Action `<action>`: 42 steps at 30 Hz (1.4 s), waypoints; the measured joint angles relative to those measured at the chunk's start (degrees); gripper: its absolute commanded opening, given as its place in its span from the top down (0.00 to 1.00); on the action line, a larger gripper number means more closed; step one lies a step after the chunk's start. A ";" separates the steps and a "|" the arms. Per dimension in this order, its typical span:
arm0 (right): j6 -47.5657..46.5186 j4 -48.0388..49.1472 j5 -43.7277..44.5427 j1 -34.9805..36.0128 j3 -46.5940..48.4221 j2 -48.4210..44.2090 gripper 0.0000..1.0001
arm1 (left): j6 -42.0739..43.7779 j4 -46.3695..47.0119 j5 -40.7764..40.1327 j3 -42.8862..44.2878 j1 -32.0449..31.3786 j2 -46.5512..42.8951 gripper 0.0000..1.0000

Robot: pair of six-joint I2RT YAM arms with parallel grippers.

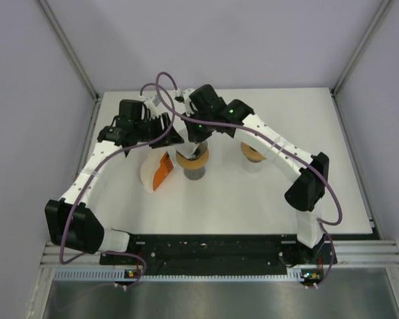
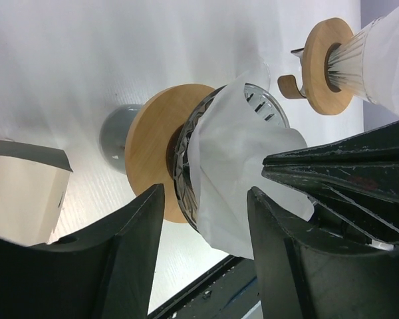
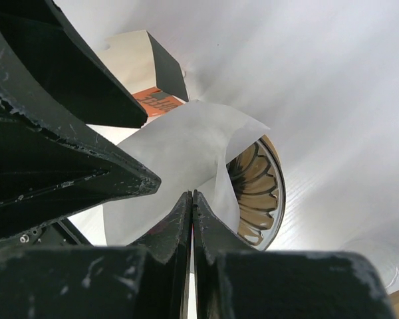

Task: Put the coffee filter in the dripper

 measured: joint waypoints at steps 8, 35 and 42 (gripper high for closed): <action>-0.61 0.59 0.15 -0.02 0.04 -3.69 1.00 | 3.30 -1.70 -1.64 5.70 0.24 0.00 0.37; 4.87 22.64 6.36 -60.43 -51.65 -44.76 0.01 | 17.75 8.83 -22.32 2.58 24.13 1.27 0.01; 5.33 33.20 7.28 -61.37 -70.51 -49.96 0.01 | 17.51 18.21 -24.46 -8.55 25.92 1.66 0.01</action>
